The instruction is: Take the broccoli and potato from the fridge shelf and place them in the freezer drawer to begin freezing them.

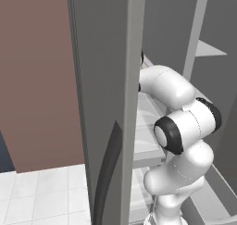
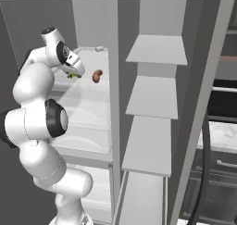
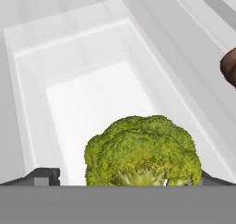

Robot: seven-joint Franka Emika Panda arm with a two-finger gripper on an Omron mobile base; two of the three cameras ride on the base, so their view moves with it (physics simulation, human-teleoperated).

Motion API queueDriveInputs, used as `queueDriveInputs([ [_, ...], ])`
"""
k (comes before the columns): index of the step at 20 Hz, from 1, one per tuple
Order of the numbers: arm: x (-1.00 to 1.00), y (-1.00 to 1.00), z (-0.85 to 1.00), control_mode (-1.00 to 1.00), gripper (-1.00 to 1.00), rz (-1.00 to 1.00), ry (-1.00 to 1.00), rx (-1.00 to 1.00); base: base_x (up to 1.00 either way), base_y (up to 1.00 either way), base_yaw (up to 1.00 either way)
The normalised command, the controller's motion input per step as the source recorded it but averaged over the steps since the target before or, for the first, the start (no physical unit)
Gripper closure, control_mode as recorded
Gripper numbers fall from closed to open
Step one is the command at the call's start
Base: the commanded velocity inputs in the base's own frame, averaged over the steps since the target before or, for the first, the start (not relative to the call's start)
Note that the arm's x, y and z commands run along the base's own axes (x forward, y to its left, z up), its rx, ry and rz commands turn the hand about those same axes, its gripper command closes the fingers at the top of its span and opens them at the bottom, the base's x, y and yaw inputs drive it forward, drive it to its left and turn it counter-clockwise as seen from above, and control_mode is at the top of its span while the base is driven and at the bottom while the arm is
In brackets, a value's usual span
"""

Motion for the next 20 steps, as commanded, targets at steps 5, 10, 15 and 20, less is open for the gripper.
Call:
queueDriveInputs([
  [5, 0.0, 0.0, -0.46, -1.0, -1.0, 0.0, 0.0, 0.0, 0.0, 0.0, 0.0],
  [10, 0.0, 0.0, -0.41, -1.0, 1.0, 0.0, 0.0, 0.0, 0.0, 0.0, 0.0],
  [15, 0.0, -0.09, -0.23, -1.0, 1.0, 0.0, -0.05, 0.05, 0.0, 0.0, 0.0],
  [20, -0.32, -0.35, -0.02, -1.0, 1.0, 0.0, -0.19, 0.09, 0.0, 0.0, 0.0],
])
